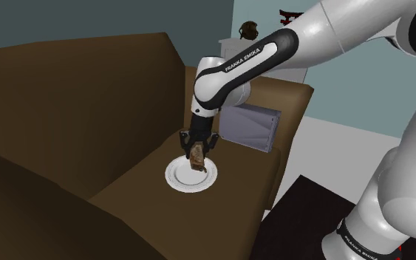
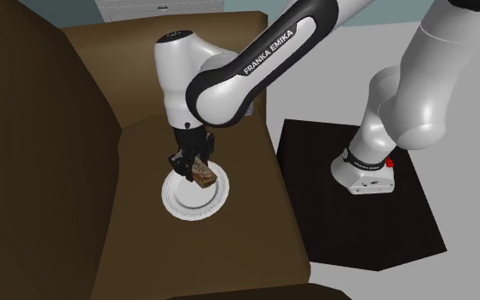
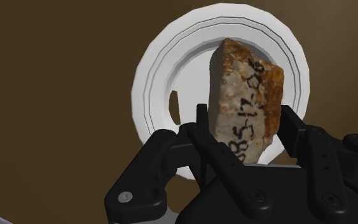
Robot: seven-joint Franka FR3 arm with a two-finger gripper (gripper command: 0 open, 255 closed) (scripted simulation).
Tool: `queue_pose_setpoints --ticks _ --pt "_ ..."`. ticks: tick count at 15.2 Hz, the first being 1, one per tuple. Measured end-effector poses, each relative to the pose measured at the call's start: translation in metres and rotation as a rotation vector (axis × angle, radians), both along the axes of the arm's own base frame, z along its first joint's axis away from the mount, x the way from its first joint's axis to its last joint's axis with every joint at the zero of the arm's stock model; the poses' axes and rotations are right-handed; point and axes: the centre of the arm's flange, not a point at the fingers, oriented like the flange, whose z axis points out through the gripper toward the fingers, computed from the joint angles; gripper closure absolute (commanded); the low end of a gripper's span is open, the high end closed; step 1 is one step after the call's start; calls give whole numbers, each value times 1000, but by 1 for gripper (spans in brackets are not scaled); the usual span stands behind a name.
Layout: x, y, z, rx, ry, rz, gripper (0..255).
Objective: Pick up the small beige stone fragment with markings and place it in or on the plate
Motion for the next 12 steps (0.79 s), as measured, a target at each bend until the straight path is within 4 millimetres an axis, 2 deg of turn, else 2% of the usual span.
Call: queue_pose_setpoints --ticks 1,4,12 --pt "9 3 1 0 0 0 255" --pt "18 5 -11 0 0 0 255" --pt "20 6 -52 0 -1 -1 255"
